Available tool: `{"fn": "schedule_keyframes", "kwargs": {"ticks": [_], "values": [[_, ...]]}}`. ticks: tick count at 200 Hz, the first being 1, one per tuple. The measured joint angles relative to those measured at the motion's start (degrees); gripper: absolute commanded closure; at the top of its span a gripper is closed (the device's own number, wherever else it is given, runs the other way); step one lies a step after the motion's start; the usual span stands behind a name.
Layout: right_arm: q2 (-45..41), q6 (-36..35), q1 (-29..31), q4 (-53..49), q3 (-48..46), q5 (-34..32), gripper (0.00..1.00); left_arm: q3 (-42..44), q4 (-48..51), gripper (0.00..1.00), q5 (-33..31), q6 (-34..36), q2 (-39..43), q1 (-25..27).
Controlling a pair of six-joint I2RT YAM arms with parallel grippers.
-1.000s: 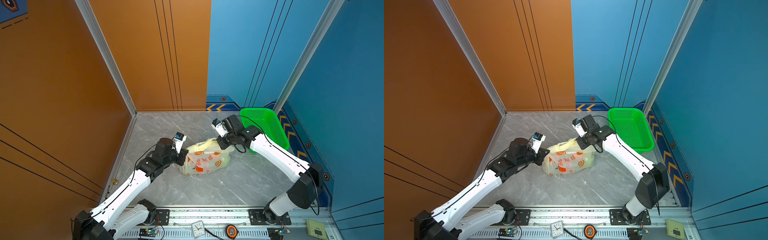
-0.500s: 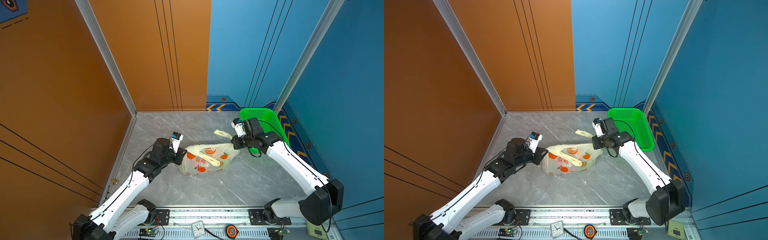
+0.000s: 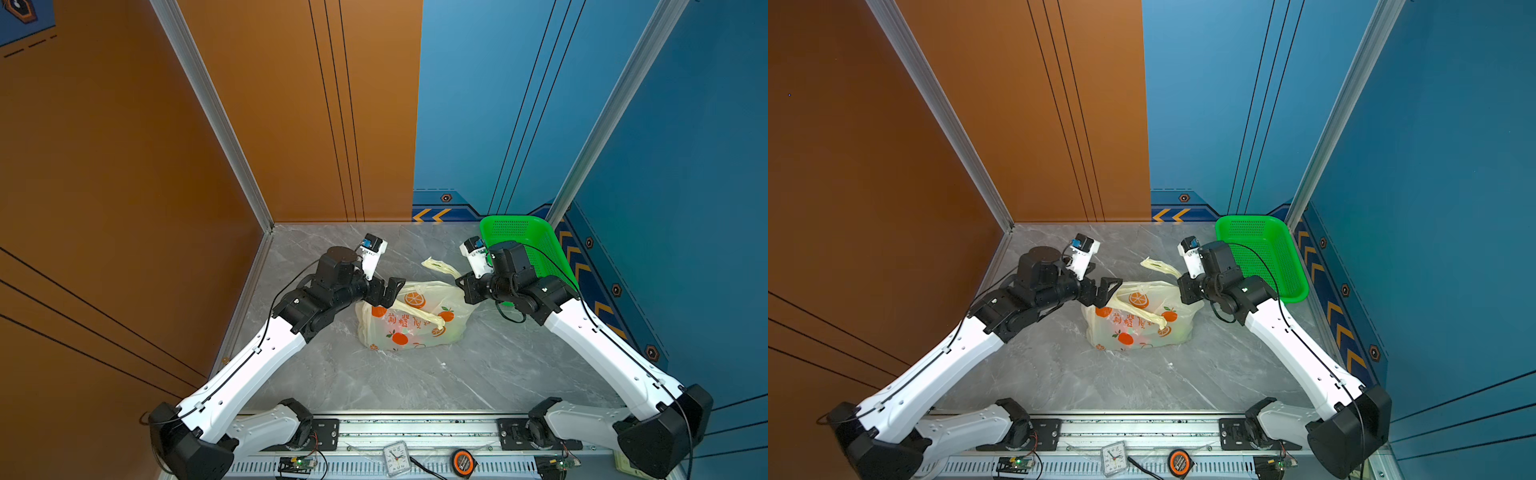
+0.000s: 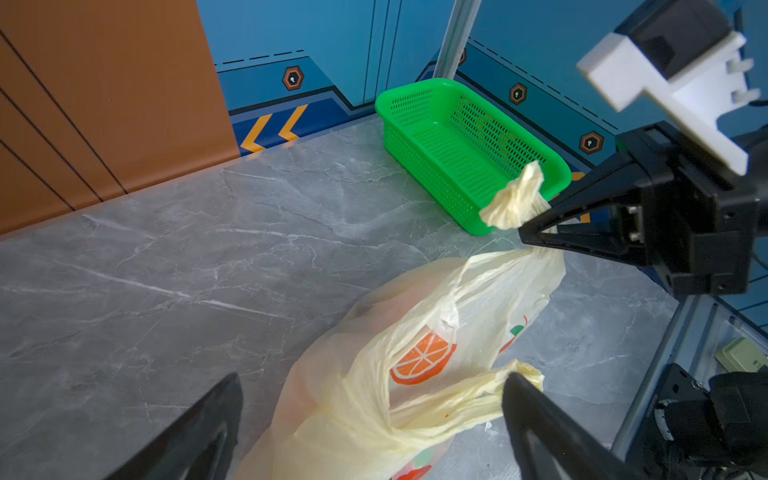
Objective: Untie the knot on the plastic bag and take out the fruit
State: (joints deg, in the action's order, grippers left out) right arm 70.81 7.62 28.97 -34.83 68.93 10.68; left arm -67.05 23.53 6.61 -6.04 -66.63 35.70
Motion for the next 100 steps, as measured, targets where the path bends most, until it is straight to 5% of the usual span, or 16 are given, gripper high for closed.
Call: {"fn": "schedule_keyframes", "kwargs": {"ticks": [100], "values": [[-2.05,0.00,1.66,0.02,0.24,-0.39,1.00,-1.29,3.80,0.02,-9.70,3.72,-10.03,1.42]]}}
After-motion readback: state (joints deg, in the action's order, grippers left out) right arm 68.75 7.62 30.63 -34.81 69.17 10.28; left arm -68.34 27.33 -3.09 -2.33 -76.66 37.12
